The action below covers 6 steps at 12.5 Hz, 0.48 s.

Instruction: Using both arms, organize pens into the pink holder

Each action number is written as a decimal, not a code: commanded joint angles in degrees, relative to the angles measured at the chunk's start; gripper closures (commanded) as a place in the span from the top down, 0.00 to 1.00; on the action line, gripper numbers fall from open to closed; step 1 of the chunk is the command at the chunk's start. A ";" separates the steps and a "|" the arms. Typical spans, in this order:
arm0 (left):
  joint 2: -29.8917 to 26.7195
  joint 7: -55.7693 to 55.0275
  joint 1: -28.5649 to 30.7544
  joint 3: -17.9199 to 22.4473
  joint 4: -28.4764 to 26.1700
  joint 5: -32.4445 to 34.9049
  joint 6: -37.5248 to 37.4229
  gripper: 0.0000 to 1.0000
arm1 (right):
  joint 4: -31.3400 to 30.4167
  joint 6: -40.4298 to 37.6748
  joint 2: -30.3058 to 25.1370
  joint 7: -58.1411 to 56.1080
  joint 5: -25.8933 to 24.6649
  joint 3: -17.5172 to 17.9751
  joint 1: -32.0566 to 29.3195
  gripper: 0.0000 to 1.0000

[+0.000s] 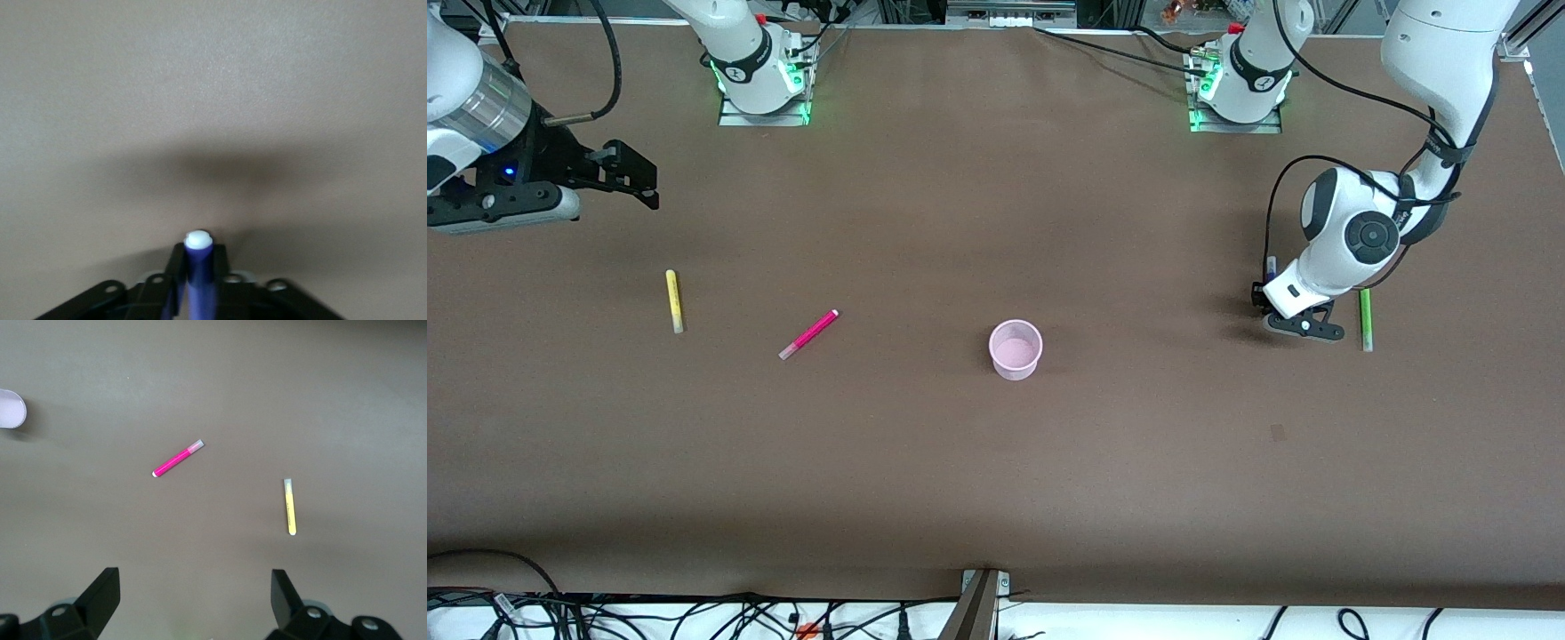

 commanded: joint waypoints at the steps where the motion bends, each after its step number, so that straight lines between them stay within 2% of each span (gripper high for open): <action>1: -0.02 -0.34 0.67 -0.09 -0.18 0.04 0.12 0.00 | 0.54 -0.72 4.54 -0.51 -2.58 0.21 0.53 1.00; 3: -1.94 -0.33 0.15 -0.61 2.00 0.04 -4.77 0.00 | 0.63 -4.23 6.41 -0.42 -6.53 0.30 3.51 1.00; 4: -2.83 -0.34 0.14 -1.49 4.54 0.04 -10.12 0.00 | 0.63 -4.59 6.41 -0.60 -7.77 0.30 4.39 1.00; 6: -2.58 -0.25 -0.03 -3.16 14.18 -0.48 -24.33 0.00 | 0.45 -4.68 6.50 -0.43 -7.26 0.21 4.32 1.00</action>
